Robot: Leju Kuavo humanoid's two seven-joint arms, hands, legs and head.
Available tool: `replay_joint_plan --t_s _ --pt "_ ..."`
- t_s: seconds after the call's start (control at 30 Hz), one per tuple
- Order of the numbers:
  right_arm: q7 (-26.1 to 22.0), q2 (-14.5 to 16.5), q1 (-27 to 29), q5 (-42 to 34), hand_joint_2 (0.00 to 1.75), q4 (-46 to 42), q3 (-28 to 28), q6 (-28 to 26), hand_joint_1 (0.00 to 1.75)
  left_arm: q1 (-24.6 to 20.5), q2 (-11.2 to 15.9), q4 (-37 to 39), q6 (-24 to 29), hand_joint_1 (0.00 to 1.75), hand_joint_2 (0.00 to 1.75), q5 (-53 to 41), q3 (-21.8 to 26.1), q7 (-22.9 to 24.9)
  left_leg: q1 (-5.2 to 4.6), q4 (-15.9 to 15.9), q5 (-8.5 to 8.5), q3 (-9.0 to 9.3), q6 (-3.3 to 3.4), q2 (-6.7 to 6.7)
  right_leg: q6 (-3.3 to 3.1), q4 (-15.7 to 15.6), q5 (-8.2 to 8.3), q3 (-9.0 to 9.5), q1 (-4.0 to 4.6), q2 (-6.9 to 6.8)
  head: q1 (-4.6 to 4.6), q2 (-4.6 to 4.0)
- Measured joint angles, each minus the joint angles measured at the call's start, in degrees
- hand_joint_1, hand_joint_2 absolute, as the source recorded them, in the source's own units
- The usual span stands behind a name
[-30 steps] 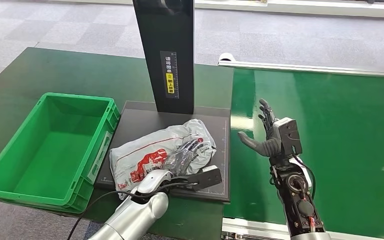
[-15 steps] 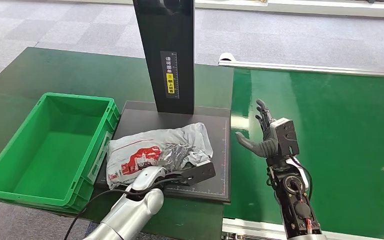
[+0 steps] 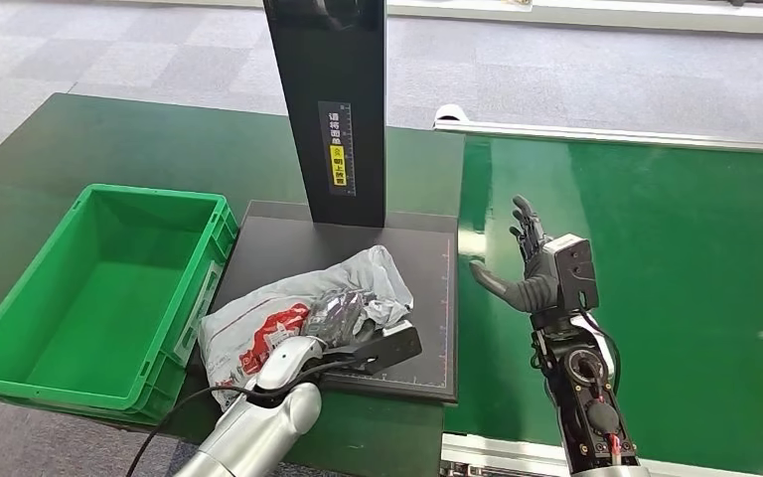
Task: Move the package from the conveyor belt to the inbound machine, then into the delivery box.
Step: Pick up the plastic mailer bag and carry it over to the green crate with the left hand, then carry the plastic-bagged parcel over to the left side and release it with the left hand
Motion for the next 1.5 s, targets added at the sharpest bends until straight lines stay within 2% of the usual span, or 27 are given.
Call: replay_joint_plan --t_s 0.1,0.13,0.2,0.3,0.37,0.4,0.6,0.7,1.07,1.3,1.5 --pt "-0.1 0.0 0.0 -0.5 1.75 -0.3 -0.1 0.3 0.0 2.0 0.3 -2.2 8.4 1.75 1.31 2.2 1.0 -5.3 0.0 0.0 0.01 -0.13 0.0 0.01 0.0 0.0 0.0 -0.15 0.0 0.0 -0.01 0.0" --pt "-0.1 0.0 0.1 -0.7 1.75 -0.4 -0.1 0.5 0.0 2.6 0.4 -3.2 11.8 1.75 1.75 3.5 1.5 -7.7 0.0 0.0 0.01 -0.17 0.0 0.0 0.0 0.0 0.0 -0.19 0.0 0.0 0.0 0.0" --pt "-0.2 -0.1 0.0 -1.2 1.75 -0.6 -0.2 0.8 0.0 3.4 0.5 -5.4 19.0 1.75 1.75 6.2 2.4 -13.7 0.0 0.0 0.01 -0.23 0.0 -0.01 0.0 0.0 0.0 -0.22 0.0 -0.01 0.0 0.01" --pt "-0.8 -0.2 0.0 -2.5 1.75 -0.7 -0.1 1.0 0.0 4.8 0.0 -10.7 28.7 1.75 1.75 8.0 4.4 -27.2 0.0 0.0 0.01 -0.28 0.0 -0.01 0.0 0.0 0.0 -0.26 0.0 -0.01 0.0 0.0" --pt "-1.2 -0.5 -0.1 -3.6 1.75 -0.7 -0.1 1.0 0.0 6.1 -0.9 -16.0 31.5 1.75 1.75 7.0 6.4 -34.4 0.0 0.0 0.01 -0.3 0.0 0.0 0.01 0.0 0.0 -0.28 0.0 -0.01 0.0 0.0" --pt "-1.4 -0.6 -0.2 -4.1 1.75 -0.7 0.0 0.9 0.0 6.8 -1.4 -19.3 31.9 1.75 1.75 5.9 7.3 -36.1 0.0 0.0 0.0 -0.31 0.0 0.0 0.01 0.0 0.0 -0.3 0.0 0.0 0.0 -0.01" --pt "-2.6 -2.3 -0.2 -6.7 1.75 -0.7 0.9 0.2 0.0 8.8 -2.7 -38.1 32.4 1.75 1.75 1.2 10.3 -37.4 0.0 0.0 0.0 -0.33 0.0 0.0 0.01 0.0 0.0 -0.34 0.0 -0.01 0.0 0.0" --pt "-2.8 -2.9 -0.2 -7.0 1.75 -0.7 1.3 0.0 0.0 9.2 -2.9 -43.6 32.4 1.75 1.75 0.8 10.9 -37.4 0.0 0.0 0.0 -0.32 0.0 0.0 0.0 0.0 0.0 -0.34 0.0 0.0 -0.01 0.0" --pt "-3.2 -3.8 -0.3 -8.0 1.75 -0.6 2.2 -0.3 0.0 9.7 -3.0 -54.4 32.4 1.75 1.75 -0.6 11.8 -37.4 0.0 0.0 0.0 -0.33 0.0 0.0 0.0 0.0 0.0 -0.35 0.0 0.0 -0.01 -0.01" --pt "-3.7 -5.0 0.4 -9.7 1.75 -0.4 3.1 -2.0 0.0 8.2 -3.1 -64.0 32.4 1.75 1.75 -15.4 13.1 -37.5 0.0 0.0 0.0 -0.33 0.0 0.0 0.0 0.0 -0.01 -0.34 0.0 0.0 0.0 -0.02" --pt "-3.9 -6.0 2.7 -10.0 1.75 -1.3 3.2 -3.9 0.0 7.6 -3.1 -65.1 32.3 1.75 1.75 -21.2 16.7 -37.0 0.0 0.0 0.0 -0.31 0.0 0.0 0.0 0.0 -0.01 -0.34 0.0 0.0 -0.01 -0.02"
